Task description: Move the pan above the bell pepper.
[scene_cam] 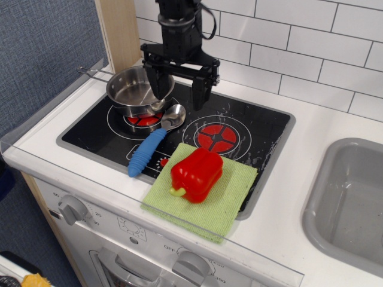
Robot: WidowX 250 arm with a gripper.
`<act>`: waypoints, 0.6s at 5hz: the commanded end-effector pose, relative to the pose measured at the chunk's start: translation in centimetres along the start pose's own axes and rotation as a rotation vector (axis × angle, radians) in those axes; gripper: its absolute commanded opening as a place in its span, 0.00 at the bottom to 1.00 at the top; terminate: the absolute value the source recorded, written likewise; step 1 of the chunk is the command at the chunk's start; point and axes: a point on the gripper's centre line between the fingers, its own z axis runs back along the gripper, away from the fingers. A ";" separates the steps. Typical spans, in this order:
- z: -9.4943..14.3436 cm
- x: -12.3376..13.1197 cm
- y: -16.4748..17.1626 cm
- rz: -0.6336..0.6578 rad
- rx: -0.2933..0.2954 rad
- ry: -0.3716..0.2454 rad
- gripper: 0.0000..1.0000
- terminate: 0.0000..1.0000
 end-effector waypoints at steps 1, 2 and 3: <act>1.2 4.1 3.0 0.060 0.050 -0.060 1.00 0.00; -0.2 5.0 3.1 0.058 0.051 -0.028 1.00 0.00; -1.7 5.2 2.9 0.057 0.055 0.005 1.00 0.00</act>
